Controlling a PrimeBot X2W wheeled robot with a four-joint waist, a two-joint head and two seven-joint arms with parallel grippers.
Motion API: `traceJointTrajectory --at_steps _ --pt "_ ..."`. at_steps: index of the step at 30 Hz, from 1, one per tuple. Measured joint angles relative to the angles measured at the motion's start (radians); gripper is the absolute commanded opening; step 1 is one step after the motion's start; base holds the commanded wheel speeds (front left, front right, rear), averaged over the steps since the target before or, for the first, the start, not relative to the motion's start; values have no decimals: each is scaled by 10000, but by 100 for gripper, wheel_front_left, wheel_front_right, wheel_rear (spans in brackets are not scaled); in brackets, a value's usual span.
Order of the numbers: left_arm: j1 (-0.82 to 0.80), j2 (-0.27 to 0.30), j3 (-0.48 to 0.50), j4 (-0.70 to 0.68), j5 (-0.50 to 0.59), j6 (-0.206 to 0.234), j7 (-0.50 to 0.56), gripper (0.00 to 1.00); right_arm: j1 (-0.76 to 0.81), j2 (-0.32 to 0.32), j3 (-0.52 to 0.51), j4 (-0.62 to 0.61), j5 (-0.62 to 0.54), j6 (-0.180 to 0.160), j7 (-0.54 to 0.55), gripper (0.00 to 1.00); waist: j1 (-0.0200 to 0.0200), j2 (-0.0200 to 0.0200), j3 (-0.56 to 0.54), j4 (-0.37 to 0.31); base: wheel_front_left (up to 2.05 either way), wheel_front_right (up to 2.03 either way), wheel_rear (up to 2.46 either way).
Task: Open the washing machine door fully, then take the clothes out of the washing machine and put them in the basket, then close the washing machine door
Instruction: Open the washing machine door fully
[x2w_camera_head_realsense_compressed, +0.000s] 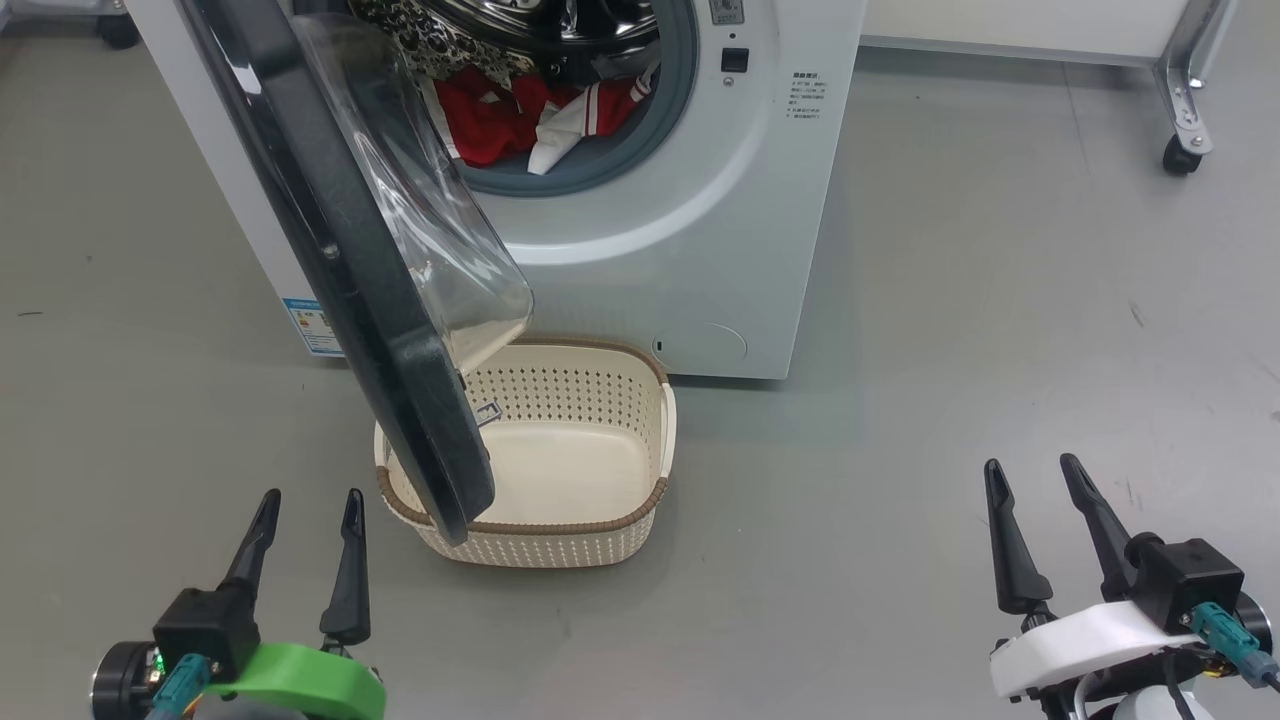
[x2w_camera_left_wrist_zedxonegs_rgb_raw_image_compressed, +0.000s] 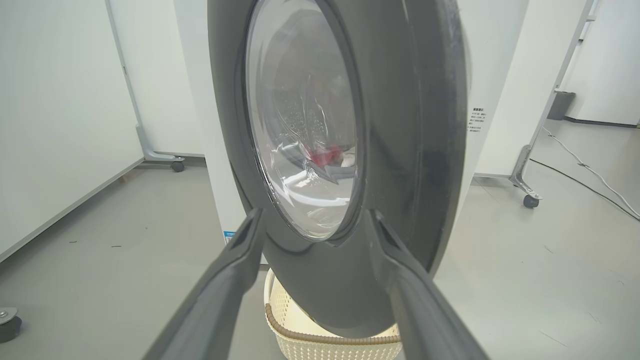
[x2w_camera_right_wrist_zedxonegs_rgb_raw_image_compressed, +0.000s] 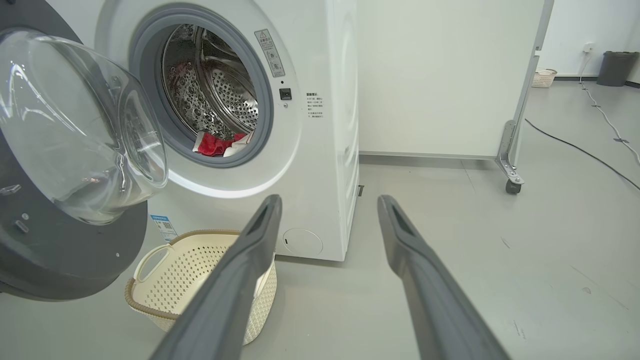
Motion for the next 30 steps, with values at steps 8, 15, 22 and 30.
traceJointTrajectory --at_steps 8,15,22,30 --pt "0 0 -31 6 -15 0 0 100 69 82 -94 -31 -109 94 0 100 0 0 -4 -5 0 0 0" --pt "0 0 -82 8 -27 0 0 100 158 167 -205 -40 -198 113 0 100 0 0 -6 -8 0 0 0" --pt "0 0 -109 12 -29 0 0 100 244 267 -286 -42 -318 213 0 100 0 0 -9 -5 0 0 0" --pt "0 0 -142 13 -29 0 0 100 250 320 -357 -42 -449 318 0 100 0 0 -14 -4 0 0 0"
